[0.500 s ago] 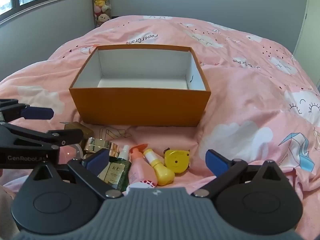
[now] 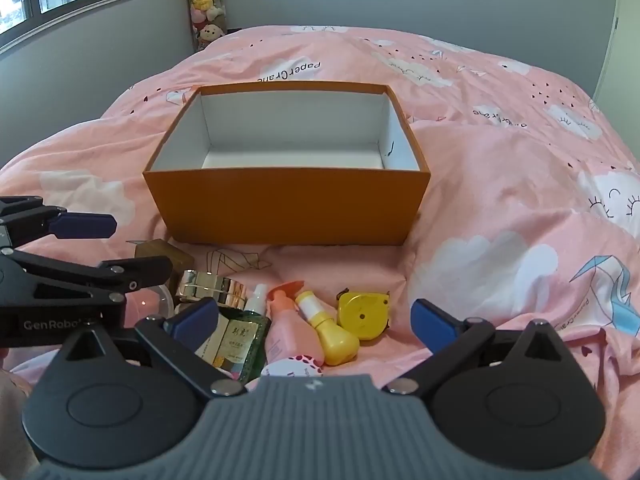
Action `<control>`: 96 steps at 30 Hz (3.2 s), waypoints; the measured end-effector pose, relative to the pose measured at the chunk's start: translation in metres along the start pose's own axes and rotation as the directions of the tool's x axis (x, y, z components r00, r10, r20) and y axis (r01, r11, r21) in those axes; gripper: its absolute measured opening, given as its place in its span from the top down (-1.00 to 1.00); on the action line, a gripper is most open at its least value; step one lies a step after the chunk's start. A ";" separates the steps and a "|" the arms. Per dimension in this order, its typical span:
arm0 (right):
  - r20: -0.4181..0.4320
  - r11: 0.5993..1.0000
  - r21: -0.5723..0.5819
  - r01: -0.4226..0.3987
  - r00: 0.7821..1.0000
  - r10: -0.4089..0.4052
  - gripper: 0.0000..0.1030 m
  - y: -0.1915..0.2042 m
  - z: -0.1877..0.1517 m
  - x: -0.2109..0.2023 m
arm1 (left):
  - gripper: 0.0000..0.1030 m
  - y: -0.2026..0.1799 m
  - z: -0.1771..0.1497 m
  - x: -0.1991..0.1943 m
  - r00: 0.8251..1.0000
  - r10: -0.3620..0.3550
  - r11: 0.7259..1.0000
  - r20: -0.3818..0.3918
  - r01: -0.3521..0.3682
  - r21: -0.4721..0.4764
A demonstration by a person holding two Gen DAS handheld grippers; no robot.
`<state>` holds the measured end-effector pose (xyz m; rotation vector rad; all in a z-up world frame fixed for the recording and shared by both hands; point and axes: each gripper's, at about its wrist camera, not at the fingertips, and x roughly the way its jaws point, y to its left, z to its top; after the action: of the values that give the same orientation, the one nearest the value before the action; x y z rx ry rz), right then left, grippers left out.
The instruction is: Organize rigid objects
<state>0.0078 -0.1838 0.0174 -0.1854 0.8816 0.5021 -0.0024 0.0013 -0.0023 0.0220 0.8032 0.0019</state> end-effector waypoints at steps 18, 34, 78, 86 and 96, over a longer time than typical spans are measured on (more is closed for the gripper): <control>-0.014 1.000 0.009 0.019 1.000 -0.019 -0.95 -0.001 -0.001 0.002 | -0.58 -0.006 0.000 0.002 1.000 0.006 1.000 -0.014 -0.006 0.004; -0.028 1.000 0.015 0.023 0.999 -0.022 -0.95 -0.001 -0.001 0.003 | -0.58 -0.007 0.000 0.003 1.000 -0.004 1.000 -0.018 0.004 0.004; -0.130 1.000 0.004 -0.018 0.991 0.018 -0.95 -0.007 0.006 0.020 | -0.35 0.011 -0.001 0.021 0.987 -0.082 0.997 -0.136 0.080 -0.019; -0.264 0.985 0.035 -0.170 0.949 0.173 -0.26 -0.015 0.021 0.053 | 0.04 0.036 -0.003 0.038 0.958 -0.154 0.987 -0.240 0.139 -0.078; -0.366 0.955 -0.042 -0.292 0.894 0.258 0.07 0.013 0.045 0.103 | -0.07 0.062 0.004 0.061 0.950 -0.082 0.995 -0.302 0.063 -0.072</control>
<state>0.0871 -0.1217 -0.0338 -0.2463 1.2510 0.7938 0.0429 0.0642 -0.0422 -0.0684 1.1124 -0.0406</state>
